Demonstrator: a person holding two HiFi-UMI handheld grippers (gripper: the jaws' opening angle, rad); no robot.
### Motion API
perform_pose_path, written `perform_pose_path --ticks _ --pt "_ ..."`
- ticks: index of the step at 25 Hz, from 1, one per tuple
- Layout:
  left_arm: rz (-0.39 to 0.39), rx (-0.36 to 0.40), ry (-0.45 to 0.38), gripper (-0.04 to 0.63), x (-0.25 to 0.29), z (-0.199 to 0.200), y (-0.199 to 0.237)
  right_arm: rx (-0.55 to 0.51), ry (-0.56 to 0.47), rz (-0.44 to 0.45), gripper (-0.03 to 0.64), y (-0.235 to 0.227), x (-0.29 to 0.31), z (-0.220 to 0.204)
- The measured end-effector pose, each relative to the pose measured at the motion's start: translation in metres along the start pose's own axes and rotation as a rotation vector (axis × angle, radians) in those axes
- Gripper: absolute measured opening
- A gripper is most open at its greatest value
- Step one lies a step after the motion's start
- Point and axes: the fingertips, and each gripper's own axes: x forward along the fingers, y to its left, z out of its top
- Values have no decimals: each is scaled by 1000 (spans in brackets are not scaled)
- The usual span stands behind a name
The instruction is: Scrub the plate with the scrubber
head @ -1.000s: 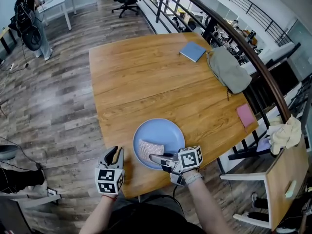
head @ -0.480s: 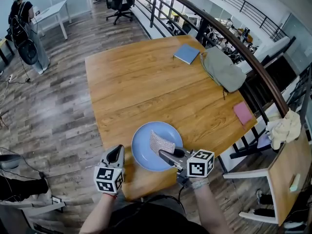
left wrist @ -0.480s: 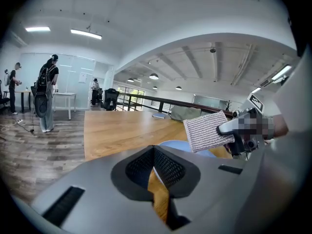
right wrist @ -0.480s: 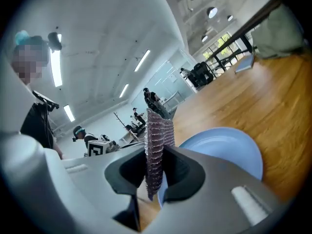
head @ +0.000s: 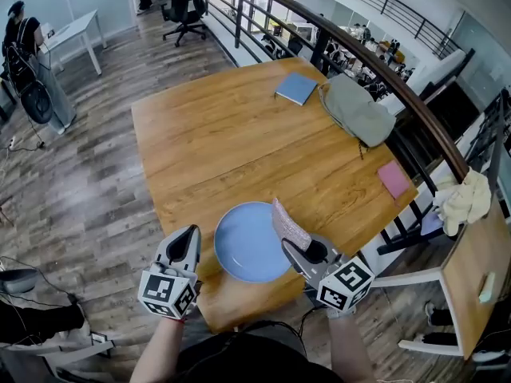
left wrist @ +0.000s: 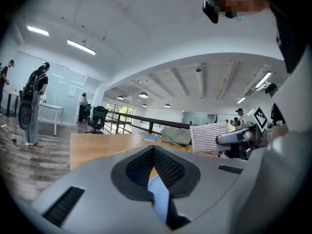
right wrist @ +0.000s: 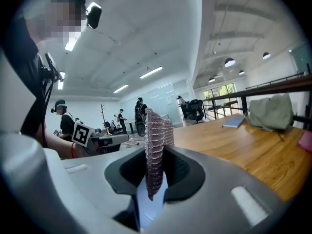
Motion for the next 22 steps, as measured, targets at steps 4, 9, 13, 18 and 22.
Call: perform_pose_path --ticks 4,9,13,18,22 --pt "-39 8 -82 -3 -3 39 -5 -102 -80 -54 81 6 -9 33" --pt "-36 -3 -122 -3 -6 69 -5 -137 -154 -116 81 8 -16 63" --pt "-35 -17 -129 -3 -8 77 -3 -126 -195 -133 81 9 -19 70" --pt "-45 -28 -137 -3 -4 88 -3 -169 -220 -166 81 8 -22 80" --pt "-59 -29 -146 -3 -3 95 -1 -205 -223 -202 81 8 -21 87"
